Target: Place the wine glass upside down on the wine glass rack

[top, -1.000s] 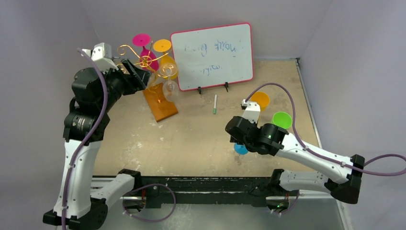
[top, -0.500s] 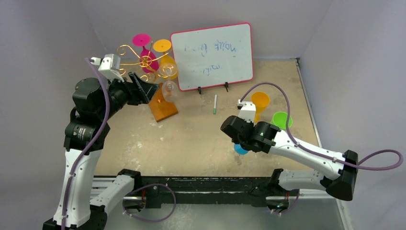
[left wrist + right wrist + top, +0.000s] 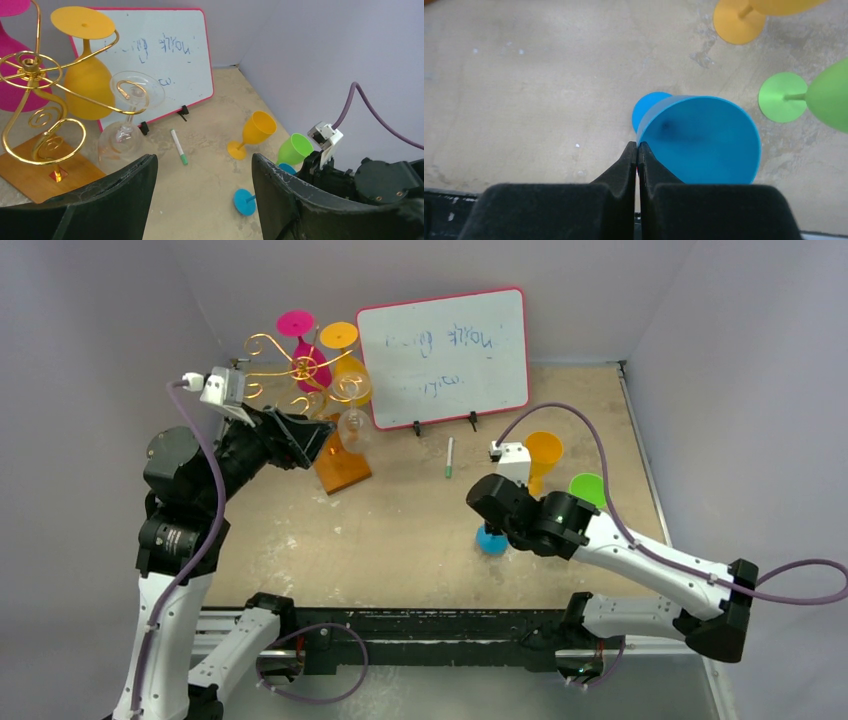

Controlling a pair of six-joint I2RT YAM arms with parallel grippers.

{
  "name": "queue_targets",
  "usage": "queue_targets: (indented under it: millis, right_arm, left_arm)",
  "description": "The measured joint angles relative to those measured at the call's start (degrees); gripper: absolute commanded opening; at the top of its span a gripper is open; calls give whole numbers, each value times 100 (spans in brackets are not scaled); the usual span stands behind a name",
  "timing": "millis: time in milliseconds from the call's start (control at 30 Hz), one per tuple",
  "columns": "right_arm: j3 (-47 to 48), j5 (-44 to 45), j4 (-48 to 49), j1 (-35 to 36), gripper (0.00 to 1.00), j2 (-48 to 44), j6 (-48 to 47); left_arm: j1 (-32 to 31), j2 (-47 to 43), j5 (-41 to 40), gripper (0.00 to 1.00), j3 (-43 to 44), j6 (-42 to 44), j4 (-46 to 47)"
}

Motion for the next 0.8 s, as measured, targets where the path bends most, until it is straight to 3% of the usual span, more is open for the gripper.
queue_targets:
  millis: [367,800]
  right_arm:
    - [407,-979,1014,-2,0,-914,-1427]
    - [1552,-2173,1696,-7,0,-721,-2551]
  left_arm:
    - [0,-398,564,67,-758,293,1038]
    - [0,-538,1099,64,-1600,1187,1558]
